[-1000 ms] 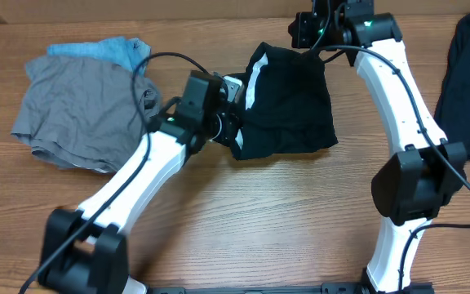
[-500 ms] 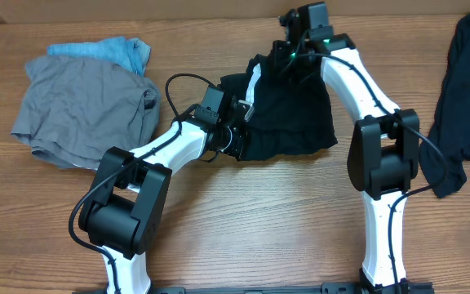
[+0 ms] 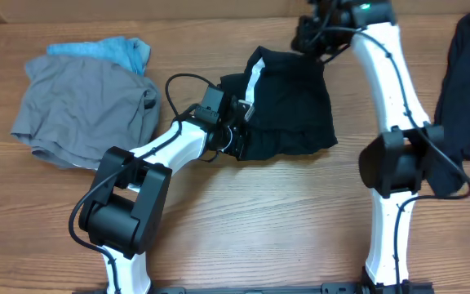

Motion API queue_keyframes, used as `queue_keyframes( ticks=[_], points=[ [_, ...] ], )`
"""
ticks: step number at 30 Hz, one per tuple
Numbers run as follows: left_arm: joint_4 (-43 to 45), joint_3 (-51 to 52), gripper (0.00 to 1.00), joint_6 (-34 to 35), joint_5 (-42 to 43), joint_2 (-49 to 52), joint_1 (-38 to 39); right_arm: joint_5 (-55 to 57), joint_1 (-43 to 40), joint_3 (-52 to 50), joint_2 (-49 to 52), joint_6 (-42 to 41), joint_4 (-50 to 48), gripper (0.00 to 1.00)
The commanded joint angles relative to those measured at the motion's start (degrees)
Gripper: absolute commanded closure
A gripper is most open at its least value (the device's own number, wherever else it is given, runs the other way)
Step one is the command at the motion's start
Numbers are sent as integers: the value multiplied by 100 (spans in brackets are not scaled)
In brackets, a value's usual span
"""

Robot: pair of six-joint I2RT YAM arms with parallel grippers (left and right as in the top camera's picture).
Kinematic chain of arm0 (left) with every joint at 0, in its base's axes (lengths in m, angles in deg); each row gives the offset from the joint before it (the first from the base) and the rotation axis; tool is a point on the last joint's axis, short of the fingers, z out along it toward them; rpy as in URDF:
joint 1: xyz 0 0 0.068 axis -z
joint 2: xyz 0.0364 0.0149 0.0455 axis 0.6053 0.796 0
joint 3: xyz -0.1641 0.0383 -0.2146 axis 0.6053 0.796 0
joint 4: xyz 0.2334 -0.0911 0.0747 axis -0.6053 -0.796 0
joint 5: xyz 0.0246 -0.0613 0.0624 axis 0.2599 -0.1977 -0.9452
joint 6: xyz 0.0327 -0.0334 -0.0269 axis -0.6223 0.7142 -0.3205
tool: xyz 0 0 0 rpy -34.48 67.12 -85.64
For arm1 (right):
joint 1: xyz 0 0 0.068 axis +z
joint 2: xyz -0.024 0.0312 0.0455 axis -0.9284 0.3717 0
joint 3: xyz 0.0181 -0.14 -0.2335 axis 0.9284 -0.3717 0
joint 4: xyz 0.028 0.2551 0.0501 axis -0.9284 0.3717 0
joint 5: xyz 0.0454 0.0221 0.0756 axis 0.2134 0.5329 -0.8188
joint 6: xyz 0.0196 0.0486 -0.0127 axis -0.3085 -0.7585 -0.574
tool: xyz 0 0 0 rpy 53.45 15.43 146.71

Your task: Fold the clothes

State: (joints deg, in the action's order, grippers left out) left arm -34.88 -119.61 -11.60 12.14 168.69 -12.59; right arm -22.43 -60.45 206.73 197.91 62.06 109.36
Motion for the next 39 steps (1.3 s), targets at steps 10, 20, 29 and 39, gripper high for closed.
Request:
queue_keyframes(
  ticks=[10,20,29,39],
  points=[
    [-581,-389,72,197,-1270,-2428,0,282,-133,1156,-588,363,2288,96],
    [-1054,-334,0,1364,-647,-1987,-651,330,-133,1152,-588,483,2500,96],
    [-125,-334,0,1910,1174,-396,-1115,636,-133,831,-570,715,2273,96],
    [1169,-334,0,2312,2017,343,-1115,977,-269,-874,-564,713,1139,96]
  ],
)
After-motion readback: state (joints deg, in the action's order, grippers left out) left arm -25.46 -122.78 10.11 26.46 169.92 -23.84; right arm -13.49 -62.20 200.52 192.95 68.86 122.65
